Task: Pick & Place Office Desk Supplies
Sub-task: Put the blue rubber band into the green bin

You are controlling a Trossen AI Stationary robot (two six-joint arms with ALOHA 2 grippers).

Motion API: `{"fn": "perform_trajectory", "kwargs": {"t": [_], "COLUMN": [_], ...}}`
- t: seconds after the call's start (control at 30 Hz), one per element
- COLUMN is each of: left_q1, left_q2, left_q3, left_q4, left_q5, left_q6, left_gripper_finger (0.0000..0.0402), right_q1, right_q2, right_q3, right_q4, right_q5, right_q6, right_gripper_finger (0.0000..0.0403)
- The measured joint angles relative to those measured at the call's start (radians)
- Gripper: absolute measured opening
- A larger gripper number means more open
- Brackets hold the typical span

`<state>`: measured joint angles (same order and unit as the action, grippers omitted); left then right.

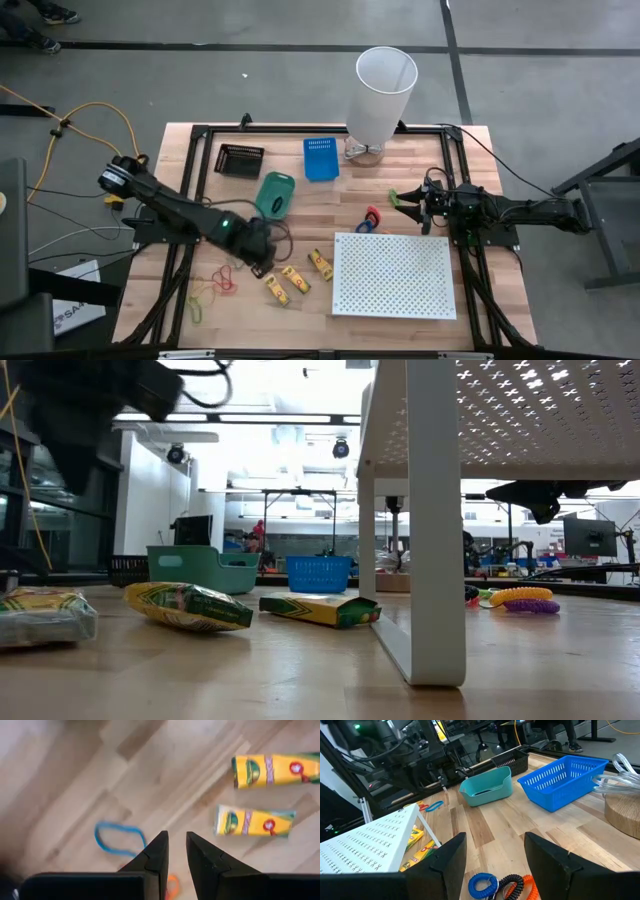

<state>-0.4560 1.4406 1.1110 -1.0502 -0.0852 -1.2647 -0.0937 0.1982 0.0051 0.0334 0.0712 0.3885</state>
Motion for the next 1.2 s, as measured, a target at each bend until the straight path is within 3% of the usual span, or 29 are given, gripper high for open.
{"fn": "perform_trajectory", "kwargs": {"t": [0.27,0.47,0.9,1.2], "left_q1": [-0.132,-0.198,-0.218,-0.218], "left_q2": [0.002,0.025,0.028,0.005], "left_q3": [0.0,0.0,-0.006,-0.133], "left_q4": [-0.052,-0.056,-0.057,0.046], "left_q5": [-0.034,-0.054,-0.064,-0.067], "left_q6": [-0.249,-0.332,-0.334,-0.304], "left_gripper_finger": [0.0063,0.0063,0.0063,0.0063], "right_q1": [0.0,0.0,0.0,0.0], "right_q2": [0.0,0.0,0.0,0.0], "right_q3": [0.0,0.0,0.0,0.0], "right_q4": [0.0,0.0,0.0,0.0], "right_q5": [0.0,0.0,0.0,0.0], "right_q6": [0.0,0.0,0.0,0.0], "right_gripper_finger": [0.0188,0.0188,0.0188,0.0188]}}
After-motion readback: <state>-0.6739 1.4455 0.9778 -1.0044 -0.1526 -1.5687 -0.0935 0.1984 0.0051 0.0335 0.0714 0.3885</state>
